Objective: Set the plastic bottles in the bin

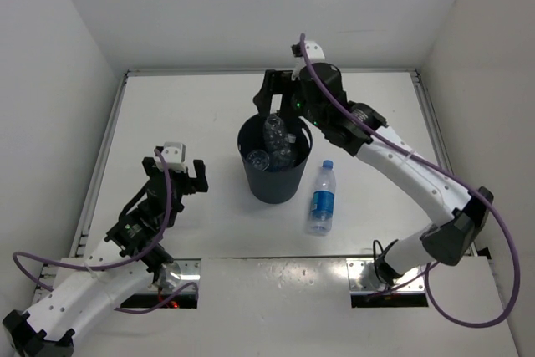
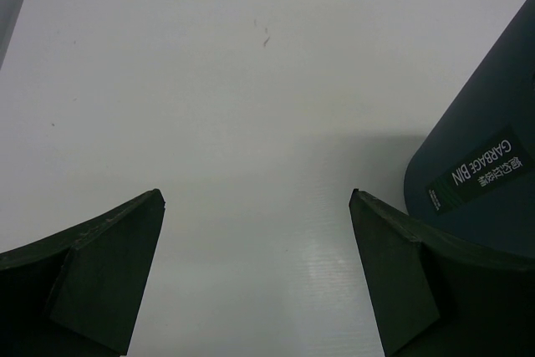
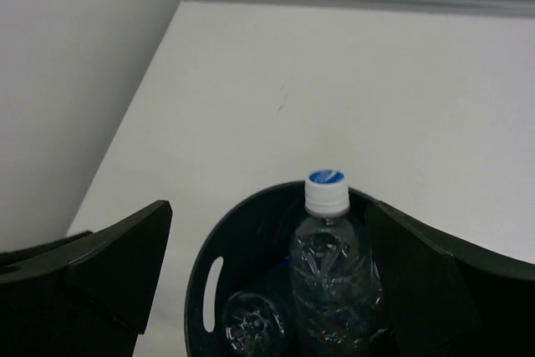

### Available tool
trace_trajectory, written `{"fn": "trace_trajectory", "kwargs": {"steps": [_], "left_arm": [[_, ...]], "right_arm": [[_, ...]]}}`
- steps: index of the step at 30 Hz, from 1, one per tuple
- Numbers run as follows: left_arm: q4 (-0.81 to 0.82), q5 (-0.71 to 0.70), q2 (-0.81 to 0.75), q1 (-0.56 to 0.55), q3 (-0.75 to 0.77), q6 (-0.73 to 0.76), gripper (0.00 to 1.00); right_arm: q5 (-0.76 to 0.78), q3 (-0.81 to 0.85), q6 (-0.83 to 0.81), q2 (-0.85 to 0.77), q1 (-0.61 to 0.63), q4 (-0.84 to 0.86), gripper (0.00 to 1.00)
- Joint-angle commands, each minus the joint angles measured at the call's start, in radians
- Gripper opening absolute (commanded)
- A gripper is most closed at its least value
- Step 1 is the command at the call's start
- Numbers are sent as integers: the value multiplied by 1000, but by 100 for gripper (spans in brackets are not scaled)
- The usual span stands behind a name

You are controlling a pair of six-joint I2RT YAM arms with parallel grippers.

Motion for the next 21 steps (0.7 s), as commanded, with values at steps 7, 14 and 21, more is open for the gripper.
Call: {"fn": "trace_trajectory", "kwargs": {"steps": [7, 14, 21], "left_arm": [[37, -13, -1, -10, -14, 8, 100], [37, -13, -1, -10, -14, 8, 100], [37, -13, -1, -10, -14, 8, 100]], "right_arm": [[258, -180, -14, -293, -113, 376, 100], [331, -184, 232, -291, -286, -28, 100], [-101, -498, 418, -312, -587, -184, 100]]}}
